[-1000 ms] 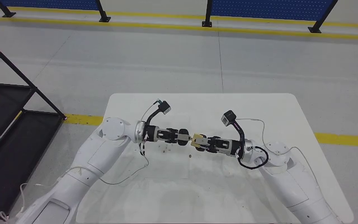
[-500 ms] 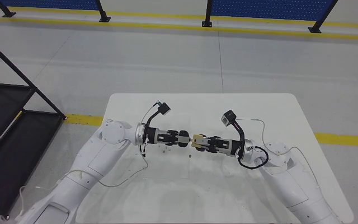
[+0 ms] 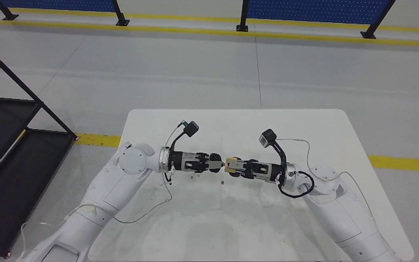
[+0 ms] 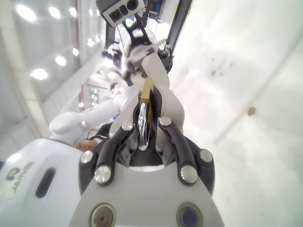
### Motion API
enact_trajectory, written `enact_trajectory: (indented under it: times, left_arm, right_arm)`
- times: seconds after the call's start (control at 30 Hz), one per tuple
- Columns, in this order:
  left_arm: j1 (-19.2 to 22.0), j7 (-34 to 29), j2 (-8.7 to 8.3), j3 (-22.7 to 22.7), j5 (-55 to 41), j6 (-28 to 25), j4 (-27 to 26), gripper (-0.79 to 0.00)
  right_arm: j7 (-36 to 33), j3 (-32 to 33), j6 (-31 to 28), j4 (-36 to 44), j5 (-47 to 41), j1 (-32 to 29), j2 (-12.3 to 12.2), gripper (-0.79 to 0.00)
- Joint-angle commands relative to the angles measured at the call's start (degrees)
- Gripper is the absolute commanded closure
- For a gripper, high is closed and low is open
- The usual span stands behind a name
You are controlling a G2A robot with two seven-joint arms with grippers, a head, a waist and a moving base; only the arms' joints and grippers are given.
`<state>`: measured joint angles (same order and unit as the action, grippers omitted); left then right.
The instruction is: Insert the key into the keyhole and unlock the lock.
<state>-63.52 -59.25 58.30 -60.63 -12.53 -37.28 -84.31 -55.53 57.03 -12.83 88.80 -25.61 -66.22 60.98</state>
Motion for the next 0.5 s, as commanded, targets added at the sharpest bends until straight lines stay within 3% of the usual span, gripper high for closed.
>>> enact_trajectory:
  times: [0.0,0.47]
  left_arm:
    - [-0.31,0.92,-0.01,-0.07,0.84,-0.67,-0.23,0.0]
    - [-2.44,5.47,-0.47,-1.32,8.21,-3.56,-3.24,0.0]
  right_arm:
    - [0.0,0.0,0.0,0.0,0.0,0.0,0.0,0.0]
    - [0.0,0.0,0.0,0.0,0.0,0.0,0.0,0.0]
